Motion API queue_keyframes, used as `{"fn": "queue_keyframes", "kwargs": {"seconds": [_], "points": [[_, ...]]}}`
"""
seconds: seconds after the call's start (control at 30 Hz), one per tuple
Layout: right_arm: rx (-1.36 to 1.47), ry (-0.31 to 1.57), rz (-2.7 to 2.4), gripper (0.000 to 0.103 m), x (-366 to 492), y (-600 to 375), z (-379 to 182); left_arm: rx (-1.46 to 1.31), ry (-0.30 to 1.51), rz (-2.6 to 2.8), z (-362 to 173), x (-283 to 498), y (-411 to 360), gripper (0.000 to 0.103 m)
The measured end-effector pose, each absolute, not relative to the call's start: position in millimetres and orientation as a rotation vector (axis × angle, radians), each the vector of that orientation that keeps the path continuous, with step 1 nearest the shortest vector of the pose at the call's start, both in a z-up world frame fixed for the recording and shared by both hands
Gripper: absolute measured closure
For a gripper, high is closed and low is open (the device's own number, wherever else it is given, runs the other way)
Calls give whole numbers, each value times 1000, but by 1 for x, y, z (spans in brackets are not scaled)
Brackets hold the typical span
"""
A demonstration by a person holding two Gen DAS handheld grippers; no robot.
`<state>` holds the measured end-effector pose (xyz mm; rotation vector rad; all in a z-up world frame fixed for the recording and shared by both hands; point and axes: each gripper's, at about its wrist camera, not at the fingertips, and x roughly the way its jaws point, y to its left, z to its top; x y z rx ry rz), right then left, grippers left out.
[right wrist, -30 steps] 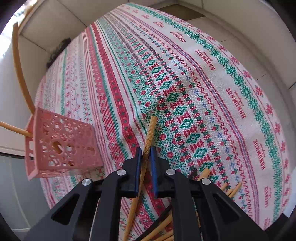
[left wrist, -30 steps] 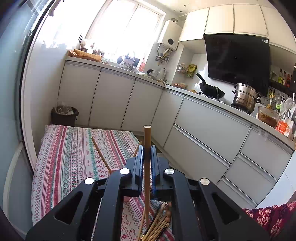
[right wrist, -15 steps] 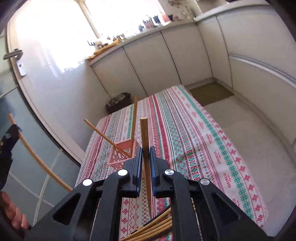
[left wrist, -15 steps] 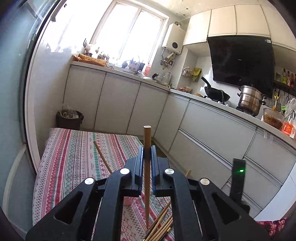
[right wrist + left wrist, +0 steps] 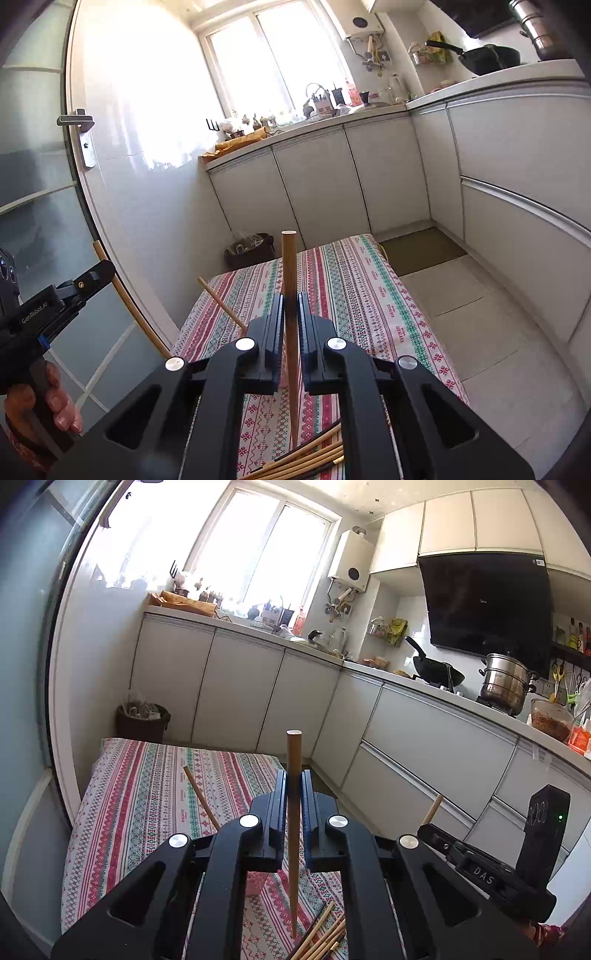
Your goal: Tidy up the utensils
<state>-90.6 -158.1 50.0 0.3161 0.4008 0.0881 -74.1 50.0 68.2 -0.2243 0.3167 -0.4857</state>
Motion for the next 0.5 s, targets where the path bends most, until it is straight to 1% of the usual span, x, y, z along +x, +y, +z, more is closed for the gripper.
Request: {"fn": "queue_keyframes", "kwargs": {"seconds": [0.2,0.5], "points": [[321,370,108,95,-85,-165,67,-227,309,-464,81,-65,45,97],[322,250,179,95,-43,-154,119,-198,230,-404,113,-40,32,97]]}}
